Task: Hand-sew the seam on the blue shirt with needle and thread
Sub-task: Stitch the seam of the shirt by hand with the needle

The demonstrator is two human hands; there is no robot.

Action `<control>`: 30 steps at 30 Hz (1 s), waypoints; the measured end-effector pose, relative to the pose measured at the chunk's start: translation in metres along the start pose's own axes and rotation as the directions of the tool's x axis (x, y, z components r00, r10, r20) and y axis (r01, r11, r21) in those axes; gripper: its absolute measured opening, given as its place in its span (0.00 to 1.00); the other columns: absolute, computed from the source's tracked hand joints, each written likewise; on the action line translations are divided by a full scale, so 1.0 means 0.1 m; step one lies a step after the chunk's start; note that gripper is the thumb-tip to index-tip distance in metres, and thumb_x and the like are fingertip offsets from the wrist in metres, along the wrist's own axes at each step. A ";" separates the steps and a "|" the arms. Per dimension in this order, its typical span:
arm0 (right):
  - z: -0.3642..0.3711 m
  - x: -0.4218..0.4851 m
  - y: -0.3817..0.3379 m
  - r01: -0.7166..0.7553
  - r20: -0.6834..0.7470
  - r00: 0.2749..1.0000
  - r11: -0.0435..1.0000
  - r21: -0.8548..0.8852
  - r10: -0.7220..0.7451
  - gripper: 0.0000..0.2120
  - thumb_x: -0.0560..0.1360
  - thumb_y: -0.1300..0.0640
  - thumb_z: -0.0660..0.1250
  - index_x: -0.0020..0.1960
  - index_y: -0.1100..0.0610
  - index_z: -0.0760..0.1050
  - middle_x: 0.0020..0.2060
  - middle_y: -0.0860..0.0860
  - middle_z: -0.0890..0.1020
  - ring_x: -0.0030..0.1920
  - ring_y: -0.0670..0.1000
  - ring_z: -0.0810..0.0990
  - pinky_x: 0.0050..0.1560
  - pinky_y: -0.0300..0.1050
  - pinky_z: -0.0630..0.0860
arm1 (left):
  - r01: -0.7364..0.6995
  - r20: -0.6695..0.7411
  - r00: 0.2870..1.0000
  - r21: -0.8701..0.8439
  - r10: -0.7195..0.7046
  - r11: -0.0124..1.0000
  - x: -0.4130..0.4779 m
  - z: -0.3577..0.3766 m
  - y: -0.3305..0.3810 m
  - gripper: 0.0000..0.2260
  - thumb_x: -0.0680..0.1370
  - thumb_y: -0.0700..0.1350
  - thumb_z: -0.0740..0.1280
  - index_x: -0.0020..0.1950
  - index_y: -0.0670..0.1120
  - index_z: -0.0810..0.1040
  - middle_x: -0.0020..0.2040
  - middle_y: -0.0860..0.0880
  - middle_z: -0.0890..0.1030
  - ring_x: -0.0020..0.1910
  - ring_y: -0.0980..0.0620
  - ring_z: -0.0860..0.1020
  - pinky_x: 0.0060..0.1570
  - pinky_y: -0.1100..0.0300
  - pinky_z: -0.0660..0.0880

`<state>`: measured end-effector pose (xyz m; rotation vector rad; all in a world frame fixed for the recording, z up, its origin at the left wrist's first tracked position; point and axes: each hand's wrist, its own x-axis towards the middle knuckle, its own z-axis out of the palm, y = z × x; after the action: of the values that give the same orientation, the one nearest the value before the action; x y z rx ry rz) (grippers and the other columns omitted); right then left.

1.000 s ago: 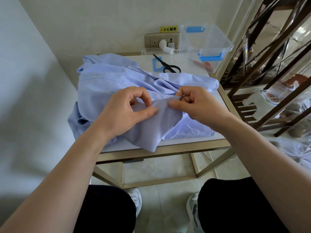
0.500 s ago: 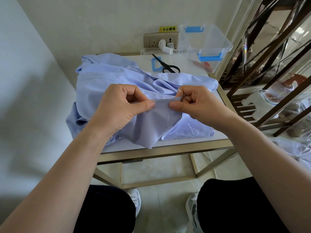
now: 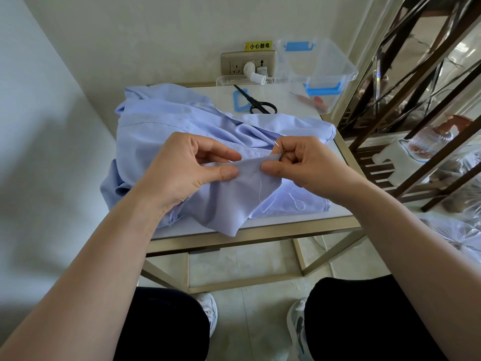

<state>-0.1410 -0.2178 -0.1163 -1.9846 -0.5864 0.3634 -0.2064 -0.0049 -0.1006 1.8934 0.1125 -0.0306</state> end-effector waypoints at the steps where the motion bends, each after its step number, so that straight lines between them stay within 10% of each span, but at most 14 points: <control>1: 0.00 0.00 0.00 0.003 0.002 1.000 1.000 -0.003 -0.003 0.10 0.76 0.59 0.71 0.38 0.59 0.73 0.22 0.44 0.63 0.26 0.44 0.60 0.29 0.32 0.61 | 0.005 0.003 1.000 0.001 -0.005 1.000 0.00 0.00 0.00 0.10 0.68 0.36 0.77 0.45 0.48 0.85 0.40 0.50 0.86 0.43 0.56 0.84 0.48 0.66 0.79; 21: 0.00 -0.02 -0.02 -0.014 0.025 1.000 1.000 0.014 0.013 0.11 0.76 0.60 0.71 0.37 0.57 0.72 0.21 0.43 0.62 0.25 0.43 0.59 0.28 0.30 0.60 | 0.086 0.065 0.994 -0.054 -0.083 0.995 -0.01 -0.02 0.02 0.11 0.68 0.36 0.77 0.48 0.46 0.86 0.44 0.46 0.86 0.48 0.49 0.85 0.57 0.50 0.79; 30: 0.02 -0.02 -0.03 -0.022 0.010 1.000 0.999 0.042 0.022 0.12 0.76 0.61 0.70 0.37 0.56 0.71 0.21 0.42 0.63 0.25 0.43 0.59 0.28 0.31 0.59 | 0.009 0.045 0.999 -0.051 -0.007 0.999 0.06 0.05 -0.05 0.06 0.75 0.38 0.71 0.43 0.48 0.85 0.42 0.51 0.86 0.45 0.58 0.82 0.52 0.66 0.76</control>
<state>-0.1448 -0.2165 -0.1142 -1.9509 -0.5590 0.3957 -0.2013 -0.0078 -0.1078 1.8395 0.0895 -0.0750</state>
